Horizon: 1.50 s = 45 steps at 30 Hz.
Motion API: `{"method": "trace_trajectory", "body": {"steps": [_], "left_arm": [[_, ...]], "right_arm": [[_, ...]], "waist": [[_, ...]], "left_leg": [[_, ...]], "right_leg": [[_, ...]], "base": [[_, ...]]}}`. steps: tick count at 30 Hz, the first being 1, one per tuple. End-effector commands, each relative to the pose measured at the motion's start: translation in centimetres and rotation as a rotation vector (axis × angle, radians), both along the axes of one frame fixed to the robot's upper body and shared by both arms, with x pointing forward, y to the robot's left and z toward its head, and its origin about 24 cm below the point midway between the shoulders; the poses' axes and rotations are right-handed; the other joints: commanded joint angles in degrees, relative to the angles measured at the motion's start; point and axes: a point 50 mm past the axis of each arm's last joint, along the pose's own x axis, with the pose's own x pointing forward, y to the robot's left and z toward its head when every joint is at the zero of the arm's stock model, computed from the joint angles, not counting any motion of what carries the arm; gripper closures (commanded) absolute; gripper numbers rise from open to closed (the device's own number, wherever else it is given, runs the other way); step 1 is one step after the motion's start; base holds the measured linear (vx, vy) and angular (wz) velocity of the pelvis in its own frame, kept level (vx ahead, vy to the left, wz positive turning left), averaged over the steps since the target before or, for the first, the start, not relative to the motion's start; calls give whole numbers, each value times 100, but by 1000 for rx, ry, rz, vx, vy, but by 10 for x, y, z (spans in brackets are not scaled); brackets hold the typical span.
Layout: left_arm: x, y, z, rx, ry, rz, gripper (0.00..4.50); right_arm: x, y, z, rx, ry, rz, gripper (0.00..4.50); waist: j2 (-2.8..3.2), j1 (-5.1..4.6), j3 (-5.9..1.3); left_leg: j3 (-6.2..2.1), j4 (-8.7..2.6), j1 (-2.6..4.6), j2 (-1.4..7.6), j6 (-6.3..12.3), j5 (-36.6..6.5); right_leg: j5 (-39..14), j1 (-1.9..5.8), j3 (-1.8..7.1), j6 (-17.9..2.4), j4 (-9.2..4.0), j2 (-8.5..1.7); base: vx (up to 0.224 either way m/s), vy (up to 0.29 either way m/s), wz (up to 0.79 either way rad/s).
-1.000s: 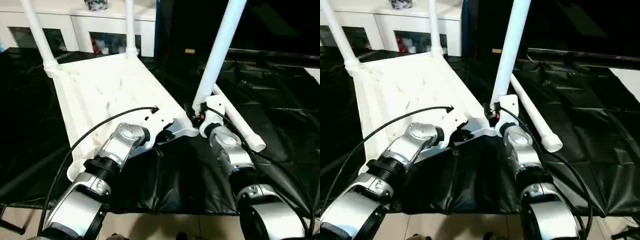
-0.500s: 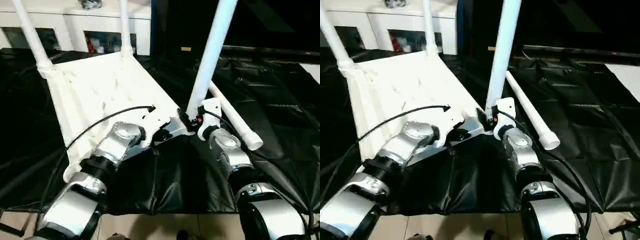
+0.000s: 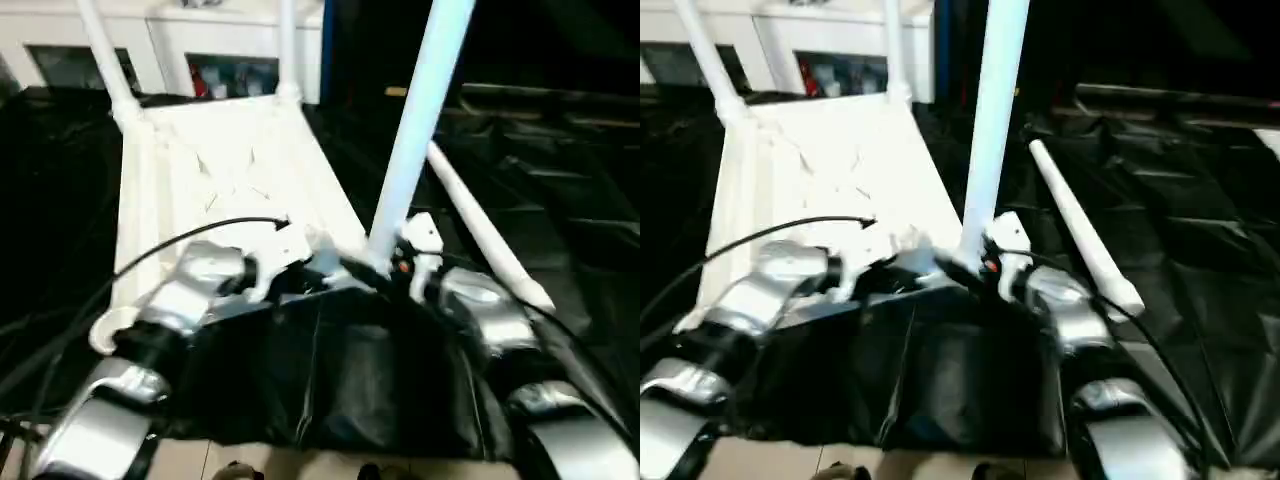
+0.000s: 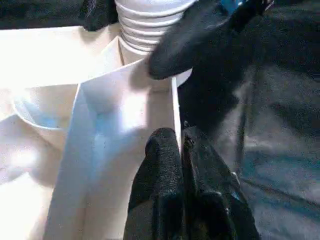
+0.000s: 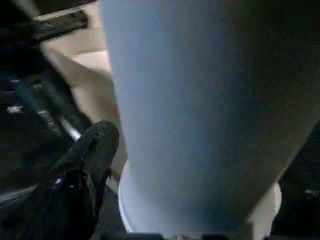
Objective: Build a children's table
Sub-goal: Insert table leg to table base, then rotate leg to tighten
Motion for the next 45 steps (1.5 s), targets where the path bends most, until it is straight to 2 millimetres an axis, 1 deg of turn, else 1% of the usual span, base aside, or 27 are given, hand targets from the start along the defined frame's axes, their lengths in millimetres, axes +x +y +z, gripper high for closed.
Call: {"method": "trace_trajectory", "body": {"steps": [1,3,4,5,6,7,9,12,15,17,22,25,28,29,30,31,32,34,35,36,37,39,41,42,43,44,45], "left_arm": [[-11,-4,-3,10,32,-141,450],[-12,-2,-3,17,39,-152,450],[-13,0,-3,25,45,-161,450],[-13,1,-4,28,48,-165,450],[-14,3,-4,34,53,-174,450],[-14,5,-4,46,56,-182,450],[-15,7,-5,52,62,-186,450],[-15,9,-5,57,67,-191,450],[-15,9,-6,52,75,-190,450],[-15,10,-6,52,77,-189,450],[-16,9,-8,44,84,-182,450],[-15,8,-8,36,86,-171,450],[-12,5,-9,25,86,-125,450],[-6,2,-9,16,75,-52,450],[-3,-1,-9,13,68,-16,450],[0,-4,-8,7,60,20,450],[3,-8,-8,-2,46,57,450],[8,-17,-6,-16,34,114,450],[13,-30,-5,-26,3,171,450],[14,-32,-5,-28,0,181,450],[17,-47,-4,-37,-24,222,450],[16,-57,-4,-28,-44,230,450],[16,-60,-4,-23,-50,229,450],[15,-62,-5,-1,-67,219,450],[13,-63,-9,35,-83,194,450],[12,-63,-10,41,-82,187,450],[11,-63,-11,39,-77,187,450]], "right_arm": [[-9,5,6,-2,15,140,62],[-10,4,7,-8,15,160,62],[-11,3,8,-21,12,183,62],[-11,3,8,-27,12,192,62],[-12,3,9,-36,14,210,62],[-14,3,11,-42,18,230,88],[-15,3,12,-51,20,247,88],[-17,2,12,-63,36,273,125],[-20,1,10,-74,49,289,136],[-21,1,9,-81,52,293,166],[-26,3,4,-78,78,296,176],[-28,5,2,-72,89,282,177],[-28,8,-4,-59,90,212,178],[-22,11,-11,-58,82,68,178],[-19,12,-15,-57,82,-10,178],[-16,13,-17,-55,82,-79,178],[-12,15,-20,-47,84,-163,178],[-7,18,-23,-9,108,-291,178],[0,25,-26,19,129,-431,178],[1,27,-27,23,136,-455,178],[5,38,-29,23,158,-545,178],[6,49,-28,19,158,-564,178],[7,53,-28,18,157,-574,178],[7,56,-27,24,148,-569,178],[8,60,-24,22,124,-560,178],[9,61,-23,31,111,-549,178],[9,63,-21,41,103,-544,178]], "waist": [[-32,57,-547],[-19,80,-550],[-24,75,-520],[-25,78,-508],[-17,80,-488],[-5,80,-460],[-17,78,-454],[-18,60,-442],[-33,57,-449],[-31,57,-454],[-39,52,-482],[-31,56,-488],[-22,60,-484],[-23,36,-464],[-13,24,-446],[-17,-10,-420],[-29,-51,-396],[-42,-109,-391],[-19,-155,-391],[-6,-174,-396],[20,-225,-410],[21,-243,-412],[35,-261,-414],[20,-284,-420],[18,-285,-415],[20,-293,-406],[16,-298,-404]], "left_leg": [[-18,-187,1,134,853,-363],[-13,-176,14,147,839,-362],[-18,-188,-14,150,784,-473],[-20,-196,-11,155,722,-595],[-34,-215,2,165,566,-812],[-41,-236,38,170,354,-1117],[-46,-247,53,171,270,-1210],[-69,-267,42,176,157,-1359],[-72,-264,57,174,138,-1382],[-67,-258,65,174,141,-1345],[-73,-241,19,163,197,-1083],[-73,-235,16,162,226,-999],[-77,-240,30,163,195,-1075],[-79,-251,24,162,132,-1154],[-79,-259,47,148,83,-1269],[-99,-281,75,140,-53,-1553],[-138,-305,79,129,-158,-1809],[-175,-301,132,112,-224,-2087],[-187,-295,154,108,-204,-2204],[-196,-299,160,112,-210,-2197],[-228,-332,115,124,-240,-2197],[-241,-335,135,111,-208,-2307],[-241,-336,156,112,-157,-2390],[-248,-349,129,115,-129,-2401],[-251,-356,130,120,-112,-2440],[-240,-345,163,115,-97,-2521],[-241,-344,168,114,-90,-2553]], "right_leg": [[325,438,325,-1578,-179,-324],[278,405,328,-1562,-170,-314],[41,401,322,-1521,-196,-308],[-182,397,321,-1478,-221,-319],[-662,388,316,-1373,-265,-328],[-1283,361,322,-1203,-335,-329],[-1515,355,323,-1107,-354,-320],[-1844,348,328,-967,-379,-335],[-1919,340,330,-933,-389,-344],[-1829,334,339,-963,-386,-346],[-1442,387,336,-1045,-325,-343],[-1263,396,332,-1098,-303,-334],[-1361,389,329,-1098,-320,-346],[-1521,369,335,-1062,-339,-352],[-1727,346,330,-1034,-377,-353],[-2299,330,315,-894,-440,-370],[-2916,347,280,-672,-498,-377],[-3506,323,239,-422,-592,-394],[-3637,313,219,-360,-644,-399],[-3611,317,209,-360,-656,-401],[-3421,357,177,-370,-649,-385],[-3300,356,148,-389,-670,-374],[-3201,348,148,-428,-686,-376],[-3049,366,148,-470,-676,-368],[-3007,357,155,-492,-672,-374],[-3014,325,169,-522,-687,-373],[-3022,325,170,-535,-683,-372]], "base": [[0,0,0],[0,0,0],[0,0,0],[0,0,0],[0,0,0],[0,0,0],[0,0,0],[0,0,0],[0,0,0],[0,0,0],[0,0,0],[0,0,0],[0,0,0],[0,0,0],[0,0,0],[0,0,0],[0,0,0],[-52,14,-8],[-50,16,-6],[0,0,0],[0,0,0],[0,0,0],[0,0,0],[0,0,0],[0,0,0],[0,0,0],[0,0,0]]}}
